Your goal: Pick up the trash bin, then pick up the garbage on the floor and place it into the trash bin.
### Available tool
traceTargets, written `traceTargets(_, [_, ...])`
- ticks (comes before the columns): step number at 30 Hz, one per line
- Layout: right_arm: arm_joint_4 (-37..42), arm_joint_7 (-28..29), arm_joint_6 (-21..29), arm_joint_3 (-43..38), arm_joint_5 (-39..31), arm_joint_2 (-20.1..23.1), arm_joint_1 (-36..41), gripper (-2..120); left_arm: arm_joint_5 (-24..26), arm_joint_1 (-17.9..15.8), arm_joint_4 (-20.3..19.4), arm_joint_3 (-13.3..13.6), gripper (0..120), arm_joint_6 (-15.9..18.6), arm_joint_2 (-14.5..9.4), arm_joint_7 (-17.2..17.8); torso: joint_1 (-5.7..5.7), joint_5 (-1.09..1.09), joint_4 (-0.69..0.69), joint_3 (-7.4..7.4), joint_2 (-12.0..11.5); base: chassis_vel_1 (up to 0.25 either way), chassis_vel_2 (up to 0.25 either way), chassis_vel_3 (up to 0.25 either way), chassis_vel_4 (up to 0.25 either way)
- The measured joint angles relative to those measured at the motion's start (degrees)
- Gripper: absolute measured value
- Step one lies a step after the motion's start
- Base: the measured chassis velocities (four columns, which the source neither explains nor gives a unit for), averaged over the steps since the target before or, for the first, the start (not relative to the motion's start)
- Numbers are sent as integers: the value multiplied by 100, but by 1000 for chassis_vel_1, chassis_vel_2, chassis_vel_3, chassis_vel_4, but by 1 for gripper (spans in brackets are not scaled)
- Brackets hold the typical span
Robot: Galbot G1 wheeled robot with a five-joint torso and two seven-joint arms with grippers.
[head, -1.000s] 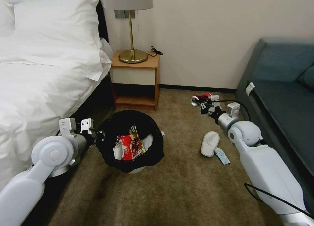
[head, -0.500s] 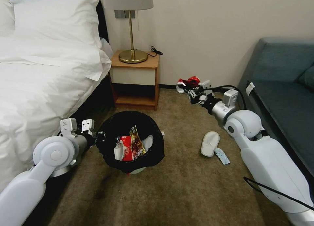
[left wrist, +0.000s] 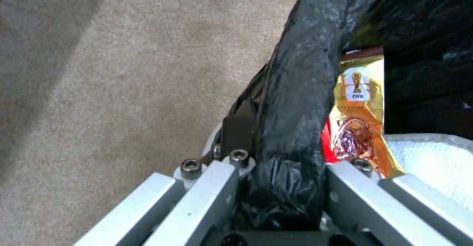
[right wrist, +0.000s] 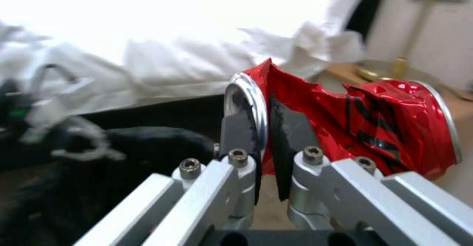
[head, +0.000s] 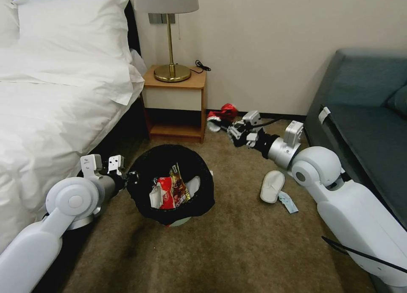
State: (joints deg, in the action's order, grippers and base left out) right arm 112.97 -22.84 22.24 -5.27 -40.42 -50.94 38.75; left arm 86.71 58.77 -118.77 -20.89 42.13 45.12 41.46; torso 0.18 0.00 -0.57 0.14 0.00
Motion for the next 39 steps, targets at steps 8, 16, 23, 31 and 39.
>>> traceTargets(8, [159, -387, -25, 602, -54, 60, -224, 4, -105, -9, 29, 60, 3, 0, 64, -91, 0, 0, 0, 0, 0, 0, 0, 0, 0])
traceTargets(16, [122, -900, -16, 1186, -26, 51, -573, 4, -187, -17, 29, 76, 3, 0, 60, -186, 0, -1, 0, 0, 0, 0, 0, 0, 0])
traceTargets(23, [-31, -1233, -14, 1476, 128, 42, -697, 4, -249, -13, 11, 73, 3, 0, 50, -258, 0, 0, 0, 0, 0, 0, 0, 0, 0])
traceTargets(31, [-179, -1415, 63, 1662, 288, 29, -696, 4, -258, 0, -12, 71, 3, 0, 86, -269, 0, 0, 0, 0, 0, 0, 0, 0, 0])
traceTargets(39, [-520, -1561, 116, 1818, 468, -108, -712, 4, -281, 0, -27, 71, 3, 0, 93, -298, 0, 0, 1, 0, 0, 0, 0, 0, 0])
